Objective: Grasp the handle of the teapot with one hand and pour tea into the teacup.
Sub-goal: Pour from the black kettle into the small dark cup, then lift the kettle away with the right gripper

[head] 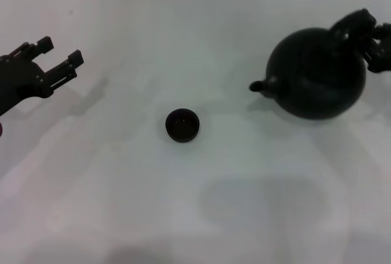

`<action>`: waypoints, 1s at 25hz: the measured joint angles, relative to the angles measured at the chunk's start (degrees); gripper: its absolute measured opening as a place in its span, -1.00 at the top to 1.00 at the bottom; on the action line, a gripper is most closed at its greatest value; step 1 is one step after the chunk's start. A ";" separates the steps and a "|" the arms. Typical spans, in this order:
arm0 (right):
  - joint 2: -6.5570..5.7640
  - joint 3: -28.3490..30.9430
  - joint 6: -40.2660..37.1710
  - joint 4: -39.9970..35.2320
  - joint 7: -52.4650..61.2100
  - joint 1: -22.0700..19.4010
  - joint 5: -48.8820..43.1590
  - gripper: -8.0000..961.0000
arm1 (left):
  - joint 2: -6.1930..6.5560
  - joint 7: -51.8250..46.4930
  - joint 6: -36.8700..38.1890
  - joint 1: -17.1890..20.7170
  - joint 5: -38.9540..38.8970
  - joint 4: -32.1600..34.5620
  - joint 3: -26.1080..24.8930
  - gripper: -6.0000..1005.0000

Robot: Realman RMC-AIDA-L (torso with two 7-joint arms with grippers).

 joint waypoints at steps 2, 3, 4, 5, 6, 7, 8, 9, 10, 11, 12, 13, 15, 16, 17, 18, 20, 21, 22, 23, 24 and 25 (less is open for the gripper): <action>-0.13 -4.11 5.79 -2.17 -1.27 -0.33 0.53 0.70 | 0.00 0.16 -0.01 -0.05 -0.07 -0.46 0.00 -0.52; -0.19 -6.73 9.00 -3.54 -2.02 -0.40 0.40 0.70 | 0.00 0.27 -0.01 -0.01 -0.09 -0.63 0.01 -0.52; -0.26 -8.40 11.11 -4.34 -2.59 -0.42 0.24 0.70 | 0.00 0.34 -0.01 0.05 -0.10 -0.71 0.00 -0.52; -0.37 -10.58 13.76 -5.39 -3.53 -0.44 0.08 0.70 | 0.00 0.40 -0.02 0.21 -0.11 -0.75 0.00 -0.52; -0.45 -12.45 15.92 -6.30 -4.28 -0.44 -0.11 0.70 | 0.00 0.41 -0.02 0.29 -0.11 -0.76 0.00 -0.52; -0.48 -13.99 17.73 -7.05 -4.84 -0.45 -0.51 0.70 | 0.00 0.41 -0.02 0.36 -0.12 -0.76 0.01 -0.52; -0.52 -15.21 19.42 -7.71 -5.14 -0.48 -1.15 0.70 | 0.00 0.41 -0.03 0.47 -0.13 -0.76 0.00 -0.52; -0.54 -16.86 21.27 -8.60 -5.33 -0.57 -2.26 0.70 | 0.00 0.41 -0.03 0.57 -0.16 -0.76 0.00 -0.52; -0.54 -18.31 22.93 -9.46 -5.34 -0.71 -3.26 0.70 | 0.00 0.41 -0.03 0.63 -0.21 -0.76 0.00 -0.52; -0.54 -19.85 24.68 -10.28 -5.35 -0.87 -4.43 0.70 | 0.00 0.41 -0.03 0.71 -0.31 -0.76 0.00 -0.52; -0.57 -21.95 26.94 -11.32 -5.36 -1.07 -5.83 0.70 | 0.01 0.41 -0.03 0.72 -0.39 -0.76 0.00 -0.52; -0.59 -23.55 28.79 -12.08 -5.36 -1.22 -6.93 0.70 | 0.02 0.41 -0.03 0.73 -0.47 -0.77 0.00 -0.52; -0.62 -26.60 32.36 -13.66 -5.43 -1.54 -8.96 0.71 | 0.07 0.47 -0.03 0.74 -0.52 -0.81 0.00 -0.52; -0.63 -27.69 33.61 -14.25 -5.58 -1.66 -9.55 0.71 | 0.08 0.53 -0.03 0.74 -0.52 -0.84 0.00 -0.52; -0.65 -28.63 34.79 -14.81 -5.82 -1.76 -9.99 0.71 | 0.09 0.55 -0.03 0.72 -0.52 -0.85 0.00 -0.52; -0.67 -29.84 36.06 -15.46 -6.42 -1.90 -10.13 0.71 | 0.09 0.56 -0.03 0.68 -0.52 -0.85 0.00 -0.52; -0.72 -32.08 38.78 -16.61 -8.28 -2.27 -10.16 0.71 | 0.09 0.57 -0.03 0.54 -0.52 -0.85 0.00 -0.52; -0.74 -33.24 40.55 -17.19 -9.60 -2.49 -10.08 0.71 | 0.11 0.57 -0.03 0.49 -0.52 -0.86 0.00 -0.52; -0.72 -34.52 42.33 -17.78 -10.96 -2.67 -9.93 0.71 | 0.13 0.57 0.00 0.42 -0.52 -0.88 0.00 -0.52; -0.69 -36.83 45.46 -18.62 -13.32 -2.84 -9.59 0.71 | 0.15 0.57 0.08 0.37 -0.52 -0.90 0.00 -0.52; -0.69 -36.83 45.46 -18.62 -13.32 -2.84 -9.59 0.71 | 0.17 0.59 0.22 0.33 -0.52 -0.94 0.00 -0.52; -0.67 -37.77 46.71 -18.97 -14.31 -2.88 -9.36 0.71 | 0.19 0.64 0.35 0.31 -0.52 -0.99 0.00 -0.52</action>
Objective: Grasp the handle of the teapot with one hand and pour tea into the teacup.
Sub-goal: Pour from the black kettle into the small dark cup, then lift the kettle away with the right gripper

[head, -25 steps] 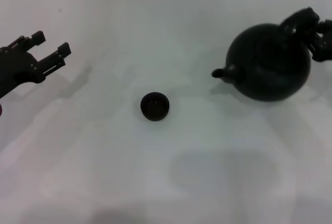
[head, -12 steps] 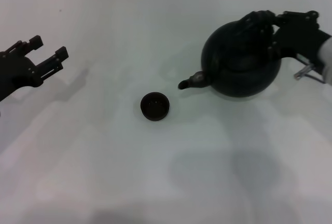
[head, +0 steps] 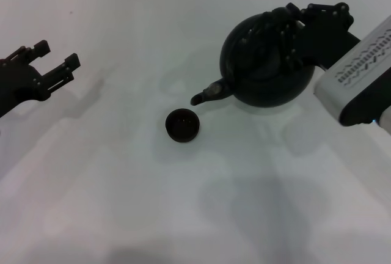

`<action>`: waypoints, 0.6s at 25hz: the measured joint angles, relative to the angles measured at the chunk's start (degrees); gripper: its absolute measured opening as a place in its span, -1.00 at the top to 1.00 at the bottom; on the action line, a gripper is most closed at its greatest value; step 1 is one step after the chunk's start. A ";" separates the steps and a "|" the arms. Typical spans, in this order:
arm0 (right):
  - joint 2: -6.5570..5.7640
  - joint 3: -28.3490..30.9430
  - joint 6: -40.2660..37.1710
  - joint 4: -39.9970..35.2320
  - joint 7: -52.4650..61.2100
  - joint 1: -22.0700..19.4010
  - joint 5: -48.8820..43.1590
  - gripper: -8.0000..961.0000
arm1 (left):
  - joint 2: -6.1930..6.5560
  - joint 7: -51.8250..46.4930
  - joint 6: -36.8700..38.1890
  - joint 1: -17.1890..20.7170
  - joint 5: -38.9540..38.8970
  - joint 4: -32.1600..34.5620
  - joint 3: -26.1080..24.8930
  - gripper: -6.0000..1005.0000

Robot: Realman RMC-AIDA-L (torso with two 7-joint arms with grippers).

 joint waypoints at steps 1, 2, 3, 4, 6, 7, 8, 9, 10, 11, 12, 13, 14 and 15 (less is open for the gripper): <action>0.02 -0.80 1.06 -0.35 -1.49 -0.03 0.70 0.71 | 0.00 0.16 0.07 -0.02 0.00 -0.05 0.00 -0.52; 0.01 -1.43 1.74 -0.65 -3.16 -0.04 1.73 0.71 | 0.00 0.28 0.12 -0.04 0.00 -0.12 0.00 -0.52; 0.00 -1.72 2.05 -0.78 -4.29 -0.03 2.43 0.71 | 0.00 0.51 0.17 -0.07 0.00 -0.22 0.00 -0.52; -0.03 -2.19 2.58 -1.00 -6.42 -0.01 3.90 0.71 | 0.00 0.67 0.20 -0.08 0.00 -0.28 0.00 -0.52; -0.04 -3.04 3.55 -1.34 -9.77 0.14 6.25 0.73 | -0.01 0.70 0.22 -0.08 0.00 -0.30 0.01 -0.52; -0.04 -3.61 4.55 -1.46 -11.70 0.26 7.52 0.73 | -0.01 0.72 0.24 -0.08 0.00 -0.32 0.00 -0.52; -0.04 -4.20 5.39 -1.54 -13.24 0.39 8.53 0.74 | -0.02 0.72 0.24 -0.08 0.00 -0.34 0.00 -0.52; -0.04 -4.79 6.45 -1.68 -14.49 0.51 9.18 0.74 | -0.02 0.73 0.25 -0.08 0.00 -0.36 0.00 -0.52; -0.03 -5.42 7.43 -1.78 -15.75 0.65 9.80 0.74 | -0.02 0.73 0.25 -0.08 0.00 -0.40 0.01 -0.52; -0.03 -6.01 8.25 -1.92 -16.60 0.79 10.28 0.74 | -0.02 0.73 0.25 -0.08 0.00 -0.45 0.01 -0.52; -0.03 -6.52 8.91 -2.03 -17.30 0.92 10.57 0.74 | -0.02 0.73 0.25 -0.08 0.01 -0.46 0.00 -0.52; -0.03 -6.95 9.35 -2.15 -17.86 1.04 10.80 0.74 | -0.02 0.73 0.25 -0.08 0.00 -0.48 0.00 -0.52; -0.03 -7.20 9.53 -2.18 -18.27 1.07 10.94 0.74 | -0.02 0.73 0.25 -0.08 0.01 -0.52 0.00 -0.52; -0.03 -7.37 9.64 -2.20 -18.53 1.09 10.97 0.74 | -0.02 0.73 0.25 -0.08 0.01 -0.59 0.01 -0.52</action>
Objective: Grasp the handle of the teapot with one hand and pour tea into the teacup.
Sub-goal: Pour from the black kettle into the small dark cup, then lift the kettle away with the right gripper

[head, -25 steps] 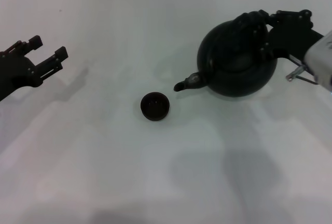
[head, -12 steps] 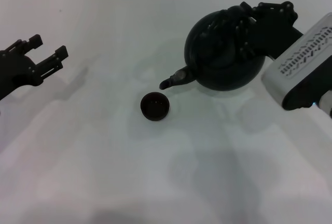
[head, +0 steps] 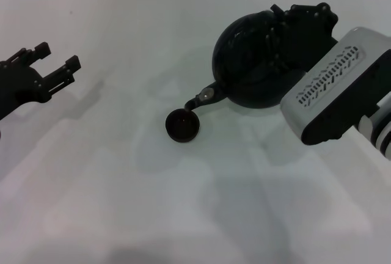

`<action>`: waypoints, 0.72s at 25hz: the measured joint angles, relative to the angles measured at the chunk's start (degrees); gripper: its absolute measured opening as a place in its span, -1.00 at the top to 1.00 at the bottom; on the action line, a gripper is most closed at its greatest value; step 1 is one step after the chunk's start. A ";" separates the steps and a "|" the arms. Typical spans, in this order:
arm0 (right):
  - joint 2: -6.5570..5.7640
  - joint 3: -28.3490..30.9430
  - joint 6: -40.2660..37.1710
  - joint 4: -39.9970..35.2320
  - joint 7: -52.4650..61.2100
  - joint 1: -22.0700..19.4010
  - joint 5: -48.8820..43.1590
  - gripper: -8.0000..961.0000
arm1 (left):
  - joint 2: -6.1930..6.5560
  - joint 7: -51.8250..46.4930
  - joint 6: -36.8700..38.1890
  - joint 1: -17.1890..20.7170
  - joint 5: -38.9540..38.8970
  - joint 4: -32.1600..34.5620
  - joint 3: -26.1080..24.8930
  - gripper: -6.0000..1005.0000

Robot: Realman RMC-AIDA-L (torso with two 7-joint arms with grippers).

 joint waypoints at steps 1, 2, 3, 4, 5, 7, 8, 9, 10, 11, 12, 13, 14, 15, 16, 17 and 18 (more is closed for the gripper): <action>0.00 -0.16 0.16 0.00 -0.23 0.00 0.00 0.74 | 0.00 0.00 0.00 0.00 0.00 -0.09 0.00 -0.52; 0.00 -0.28 0.30 -0.01 -0.38 0.00 0.00 0.74 | 0.00 0.00 0.00 0.00 0.00 -0.17 0.00 -0.52; 0.00 -0.53 0.57 -0.02 -0.68 0.00 0.00 0.74 | 0.00 0.00 0.00 0.00 0.00 -0.30 0.00 -0.52; 0.00 -0.73 0.84 -0.03 -0.98 0.00 0.00 0.74 | 0.00 0.00 0.01 0.00 0.00 -0.37 0.00 -0.52; 0.01 -1.04 1.27 -0.05 -1.43 -0.01 0.00 0.74 | 0.00 0.01 0.03 0.00 0.00 -0.40 0.00 -0.52; 0.05 -1.70 2.14 -0.09 -2.34 -0.02 0.00 0.74 | 0.00 0.04 0.07 0.00 0.00 -0.47 0.00 -0.52; 0.07 -1.93 2.40 -0.09 -2.51 -0.01 -0.01 0.74 | 0.00 0.05 0.08 0.00 0.00 -0.49 0.00 -0.52; 0.07 -2.14 2.75 -0.10 -2.67 0.04 -0.02 0.75 | 0.00 0.06 0.08 0.00 0.00 -0.51 0.00 -0.52; 0.06 -2.36 3.02 -0.10 -2.74 0.23 -0.07 0.75 | 0.00 0.06 0.09 0.00 0.00 -0.53 0.00 -0.52; 0.05 -2.51 3.24 -0.10 -2.78 0.37 -0.10 0.75 | 0.00 0.07 0.10 0.00 0.00 -0.54 0.00 -0.52; 0.03 -2.61 3.43 -0.11 -2.85 0.50 -0.11 0.75 | 0.00 0.07 0.12 0.00 0.00 -0.54 0.00 -0.52; 0.02 -2.77 3.65 -0.10 -3.18 0.56 -0.11 0.75 | 0.00 0.08 0.13 -0.01 0.00 -0.54 0.00 -0.52; 0.02 -2.96 3.92 -0.10 -3.65 0.57 -0.10 0.75 | 0.00 0.08 0.17 -0.03 0.00 -0.54 0.00 -0.52; 0.05 -3.11 4.18 -0.10 -4.11 0.58 -0.08 0.75 | 0.00 0.08 0.21 -0.06 0.00 -0.54 0.00 -0.52; 0.10 -3.41 4.73 -0.10 -4.85 0.62 -0.05 0.75 | 0.00 0.08 0.34 -0.09 0.00 -0.54 -0.01 -0.52; 0.14 -3.65 5.23 -0.10 -5.35 0.71 -0.03 0.75 | 0.00 0.09 0.44 -0.11 0.00 -0.54 0.00 -0.52; 0.14 -3.86 5.59 -0.10 -5.56 0.87 -0.02 0.75 | 0.00 0.08 0.52 -0.16 0.00 -0.54 0.00 -0.52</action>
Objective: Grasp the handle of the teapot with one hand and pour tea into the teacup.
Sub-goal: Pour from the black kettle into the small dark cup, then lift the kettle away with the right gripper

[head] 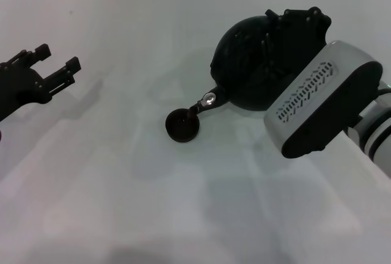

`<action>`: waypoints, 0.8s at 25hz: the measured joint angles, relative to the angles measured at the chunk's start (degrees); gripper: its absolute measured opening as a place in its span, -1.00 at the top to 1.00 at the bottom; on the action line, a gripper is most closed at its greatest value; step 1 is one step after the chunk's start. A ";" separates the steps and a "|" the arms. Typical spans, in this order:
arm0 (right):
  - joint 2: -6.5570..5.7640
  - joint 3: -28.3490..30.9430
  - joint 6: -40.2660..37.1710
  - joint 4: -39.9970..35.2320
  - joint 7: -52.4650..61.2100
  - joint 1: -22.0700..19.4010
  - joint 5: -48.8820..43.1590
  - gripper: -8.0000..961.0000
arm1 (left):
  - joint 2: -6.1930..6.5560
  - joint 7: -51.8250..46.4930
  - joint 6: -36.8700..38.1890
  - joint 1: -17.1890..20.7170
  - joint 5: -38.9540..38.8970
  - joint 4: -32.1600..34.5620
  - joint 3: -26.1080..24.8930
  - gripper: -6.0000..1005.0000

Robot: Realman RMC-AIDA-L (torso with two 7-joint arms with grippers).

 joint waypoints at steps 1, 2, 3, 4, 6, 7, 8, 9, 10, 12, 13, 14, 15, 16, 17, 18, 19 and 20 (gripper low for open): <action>-0.04 -0.33 0.45 0.00 -0.19 0.23 0.01 0.75 | 0.00 0.00 0.06 -0.07 0.00 -0.02 0.00 -0.52; -0.07 -0.52 0.69 0.00 -0.21 0.41 0.01 0.75 | 0.00 0.00 0.08 -0.11 0.00 -0.03 0.00 -0.52; -0.11 -0.76 0.94 0.00 -0.23 0.59 -0.05 0.75 | 0.00 0.00 0.10 -0.13 0.00 -0.05 0.00 -0.52; -0.12 -0.93 1.02 0.00 -0.32 0.70 -0.14 0.75 | 0.00 0.00 0.13 -0.16 0.00 -0.08 0.00 -0.52; -0.13 -1.00 1.07 0.00 -1.06 0.75 -0.17 0.75 | 0.00 0.00 0.16 -0.29 0.00 -0.19 0.00 -0.52; -0.12 -1.03 1.10 0.00 -1.48 0.75 -0.12 0.75 | 0.00 0.00 0.17 -0.35 0.00 -0.28 0.00 -0.52; -0.09 -1.12 1.21 0.00 -1.95 0.76 -0.02 0.75 | 0.00 0.01 0.18 -0.42 0.00 -0.37 0.00 -0.52; -0.08 -1.20 1.39 0.00 -2.19 0.78 0.00 0.75 | 0.00 0.01 0.18 -0.47 0.00 -0.45 0.00 -0.52; -0.06 -1.30 1.53 0.00 -2.31 0.81 0.00 0.75 | 0.00 0.05 0.18 -0.55 0.00 -0.53 0.00 -0.52; -0.05 -1.44 1.95 0.01 -2.37 1.02 0.00 0.76 | 0.00 0.34 0.21 -0.58 0.00 -0.61 0.00 -0.52; -0.05 -1.49 2.07 0.05 -2.37 1.13 -0.01 0.76 | 0.00 0.63 0.23 -0.60 0.00 -0.64 0.00 -0.52; -0.05 -1.50 2.11 0.08 -2.38 1.17 -0.03 0.76 | 0.00 0.83 0.27 -0.61 0.00 -0.66 0.00 -0.52; -0.05 -1.51 2.14 0.11 -2.39 1.19 -0.09 0.76 | 0.00 0.95 0.29 -0.61 0.00 -0.67 0.00 -0.52; -0.05 -1.53 2.15 0.12 -2.40 1.20 -0.18 0.76 | 0.00 1.00 0.33 -0.62 0.00 -0.67 0.00 -0.52; -0.05 -1.56 2.15 0.14 -2.43 1.23 -0.26 0.76 | 0.00 1.03 0.38 -0.63 0.00 -0.67 0.00 -0.52; -0.05 -1.58 2.15 0.17 -2.46 1.28 -0.33 0.76 | 0.00 1.03 0.51 -0.65 -0.01 -0.67 0.00 -0.52; -0.05 -1.60 2.15 0.20 -2.51 1.33 -0.39 0.76 | 0.00 1.03 0.64 -0.67 -0.01 -0.67 0.00 -0.52; -0.05 -1.62 2.15 0.22 -2.53 1.37 -0.42 0.76 | 0.00 1.04 0.80 -0.70 -0.01 -0.67 0.00 -0.52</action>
